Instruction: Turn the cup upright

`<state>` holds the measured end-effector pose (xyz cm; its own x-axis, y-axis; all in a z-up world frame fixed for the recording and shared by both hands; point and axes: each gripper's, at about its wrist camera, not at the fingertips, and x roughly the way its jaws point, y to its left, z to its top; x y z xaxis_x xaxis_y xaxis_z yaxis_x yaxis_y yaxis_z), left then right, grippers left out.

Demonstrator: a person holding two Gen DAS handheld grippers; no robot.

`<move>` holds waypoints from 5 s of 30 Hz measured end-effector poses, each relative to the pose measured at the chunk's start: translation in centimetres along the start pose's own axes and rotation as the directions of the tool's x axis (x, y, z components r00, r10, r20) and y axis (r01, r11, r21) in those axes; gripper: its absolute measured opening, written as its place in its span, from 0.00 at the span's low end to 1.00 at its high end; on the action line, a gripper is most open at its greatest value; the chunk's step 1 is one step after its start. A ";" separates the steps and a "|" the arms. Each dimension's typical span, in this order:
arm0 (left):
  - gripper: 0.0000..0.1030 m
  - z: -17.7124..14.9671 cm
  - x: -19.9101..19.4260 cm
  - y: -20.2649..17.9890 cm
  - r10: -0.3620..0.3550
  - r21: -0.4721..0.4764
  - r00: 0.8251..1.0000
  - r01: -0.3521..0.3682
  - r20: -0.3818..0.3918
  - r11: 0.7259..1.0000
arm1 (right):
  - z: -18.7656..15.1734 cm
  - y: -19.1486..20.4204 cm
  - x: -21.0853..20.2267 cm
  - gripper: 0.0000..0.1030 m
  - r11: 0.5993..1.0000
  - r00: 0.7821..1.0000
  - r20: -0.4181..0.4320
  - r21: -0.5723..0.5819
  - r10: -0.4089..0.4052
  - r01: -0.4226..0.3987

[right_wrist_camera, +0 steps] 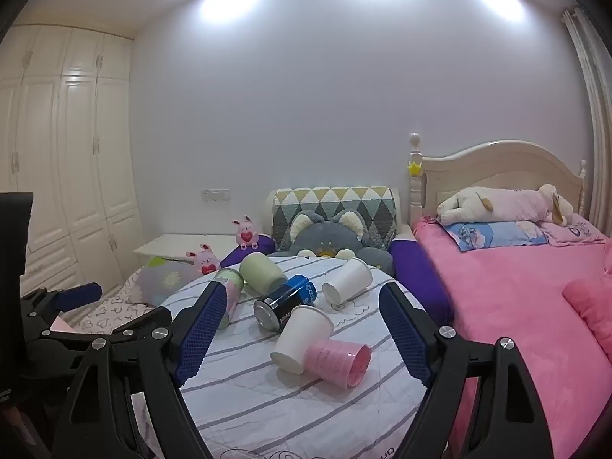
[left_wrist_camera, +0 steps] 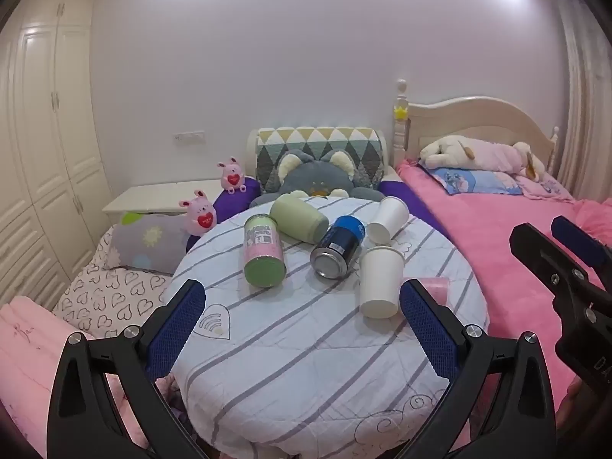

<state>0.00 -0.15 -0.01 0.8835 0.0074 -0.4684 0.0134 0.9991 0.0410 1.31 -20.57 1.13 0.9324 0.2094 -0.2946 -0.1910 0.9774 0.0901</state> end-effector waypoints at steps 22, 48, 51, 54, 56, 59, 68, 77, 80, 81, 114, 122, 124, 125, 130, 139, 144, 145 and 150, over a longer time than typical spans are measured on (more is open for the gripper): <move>1.00 0.6 -1.9 0.7 -0.007 -0.027 1.000 0.008 0.026 1.000 | -0.3 0.9 -0.8 0.81 0.999 0.999 -0.003 0.019 0.043 -0.043; 1.00 0.8 -0.4 -0.6 0.010 0.008 0.999 -0.011 0.037 1.000 | -0.6 -1.9 0.1 0.81 0.998 1.000 0.000 0.064 0.029 -0.029; 1.00 0.8 -0.2 -0.7 0.008 -0.001 0.999 -0.008 0.040 1.000 | -0.6 -2.1 0.2 0.81 0.999 1.000 0.002 0.047 0.023 -0.024; 1.00 0.7 0.0 -0.7 0.005 -0.009 0.999 -0.005 0.054 1.000 | -0.6 -2.1 0.4 0.81 0.999 0.999 0.008 0.036 0.032 -0.032; 1.00 0.8 0.1 -0.7 0.001 -0.013 0.998 0.000 0.061 1.000 | -0.6 -2.1 0.5 0.81 0.999 1.000 0.013 0.023 0.026 -0.027; 1.00 0.7 -0.2 -0.6 -0.015 -0.036 0.995 0.018 0.101 0.999 | -0.7 -2.0 0.7 0.81 1.000 0.999 0.024 0.005 0.031 -0.031; 1.00 0.8 1.0 -1.6 -0.032 -0.010 0.995 0.033 0.090 0.999 | -1.0 -2.8 1.5 0.81 1.000 0.999 0.030 -0.003 0.027 -0.027; 1.00 0.9 2.8 -2.2 -0.026 -0.009 0.998 0.026 0.061 1.000 | -1.2 -4.0 2.5 0.81 1.000 1.000 0.008 0.013 0.009 -0.009; 1.00 0.9 3.5 -2.5 -0.026 -0.005 0.999 0.026 0.048 1.000 | -1.2 -4.4 2.9 0.81 1.000 1.000 0.000 0.017 0.007 -0.007; 1.00 0.9 3.8 -2.6 -0.025 -0.003 0.999 0.025 0.040 1.000 | -1.4 -4.5 3.1 0.81 1.000 1.000 -0.006 0.019 0.006 -0.006; 1.00 -0.8 18.5 -9.4 -0.077 0.004 0.943 0.083 -0.325 0.997 | -4.2 -10.8 10.0 0.81 0.994 0.988 -0.151 0.112 0.017 0.000; 1.00 -0.9 22.0 -10.0 -0.073 -0.029 0.915 0.067 -0.398 0.997 | -4.5 -12.2 12.2 0.81 0.990 0.987 -0.159 0.142 0.035 -0.012; 1.00 -0.9 22.4 -10.3 -0.073 -0.025 0.911 0.069 -0.407 0.997 | -4.6 -12.4 12.7 0.81 0.989 0.986 -0.164 0.150 0.043 -0.018; 1.00 -1.0 22.7 -10.4 -0.077 -0.023 0.907 0.074 -0.415 0.997 | -4.8 -12.4 12.8 0.81 0.988 0.985 -0.166 0.151 0.045 -0.019; 0.96 -1.1 23.6 -10.0 -0.074 -0.049 0.898 0.058 -0.434 0.997 | -5.1 -12.3 14.1 0.81 0.987 0.982 -0.180 0.155 0.061 -0.032; 0.68 -1.3 23.9 -8.6 -0.097 -0.094 0.887 0.061 -0.451 0.994 | -5.2 -12.0 14.6 0.81 0.987 0.980 -0.187 0.158 0.070 -0.040; 0.68 -1.1 23.3 -8.0 -0.097 -0.083 0.890 0.067 -0.446 0.994 | -4.9 -11.2 14.8 0.81 0.988 0.980 -0.184 0.145 0.078 -0.051; 0.68 -1.0 23.1 -7.9 -0.098 -0.079 0.890 0.069 -0.445 0.994 | -4.9 -11.0 14.8 0.81 0.988 0.980 -0.184 0.143 0.080 -0.054; 0.68 -1.1 22.3 -7.0 -0.093 -0.073 0.890 0.068 -0.445 0.995 | -4.5 -9.8 14.8 0.81 0.989 0.980 -0.179 0.128 0.090 -0.068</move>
<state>19.09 -6.91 -11.75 0.5769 -0.0678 -0.8140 0.0393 0.9977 -0.0552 15.63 -26.91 -8.44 0.8412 0.2981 -0.4510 -0.2125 0.9494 0.2312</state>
